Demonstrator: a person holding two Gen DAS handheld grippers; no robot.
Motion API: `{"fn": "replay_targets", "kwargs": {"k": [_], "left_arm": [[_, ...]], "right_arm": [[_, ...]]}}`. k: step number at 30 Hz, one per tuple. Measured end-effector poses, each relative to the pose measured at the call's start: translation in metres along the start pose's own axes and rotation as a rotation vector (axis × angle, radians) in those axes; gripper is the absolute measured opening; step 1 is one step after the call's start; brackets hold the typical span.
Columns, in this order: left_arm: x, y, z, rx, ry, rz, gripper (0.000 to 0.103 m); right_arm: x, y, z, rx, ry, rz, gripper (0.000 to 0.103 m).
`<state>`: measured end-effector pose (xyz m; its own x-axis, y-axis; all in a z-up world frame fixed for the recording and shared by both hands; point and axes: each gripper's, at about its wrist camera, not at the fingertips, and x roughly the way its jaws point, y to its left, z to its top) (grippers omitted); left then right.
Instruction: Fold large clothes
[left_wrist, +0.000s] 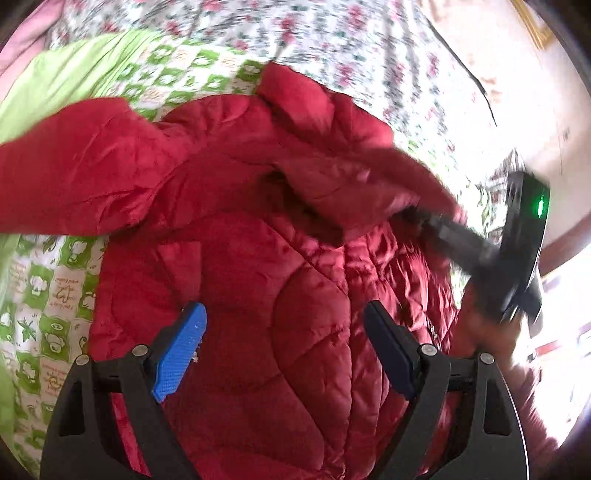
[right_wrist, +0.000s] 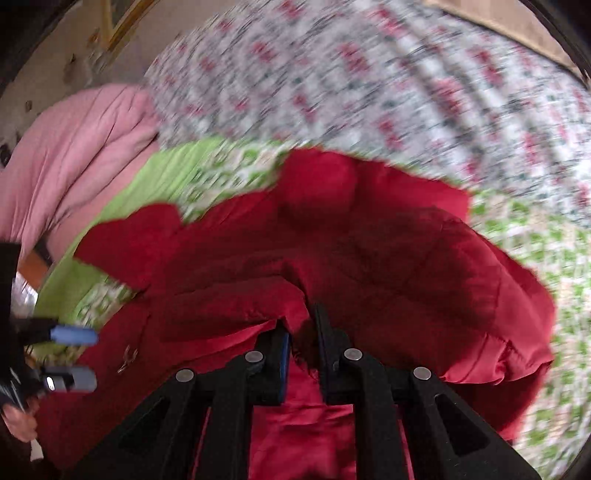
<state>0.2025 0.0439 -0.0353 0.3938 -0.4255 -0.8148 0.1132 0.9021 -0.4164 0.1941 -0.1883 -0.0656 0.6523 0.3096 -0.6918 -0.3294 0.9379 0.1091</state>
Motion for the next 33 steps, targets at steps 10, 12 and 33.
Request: {"fn": "replay_targets", "kwargs": {"k": [10, 12, 33], "left_arm": [[0.046, 0.055, 0.029, -0.257, 0.098, -0.168, 0.087], [0.056, 0.055, 0.038, -0.263, 0.109, -0.182, 0.087], [0.040, 0.045, 0.076, 0.160, -0.076, 0.119, 0.009]], "right_arm": [[0.037, 0.050, -0.038, -0.116, 0.110, 0.092, 0.027], [0.038, 0.049, -0.042, -0.115, 0.118, 0.092, 0.029], [-0.028, -0.071, -0.048, 0.201, -0.016, -0.101, 0.047]]}}
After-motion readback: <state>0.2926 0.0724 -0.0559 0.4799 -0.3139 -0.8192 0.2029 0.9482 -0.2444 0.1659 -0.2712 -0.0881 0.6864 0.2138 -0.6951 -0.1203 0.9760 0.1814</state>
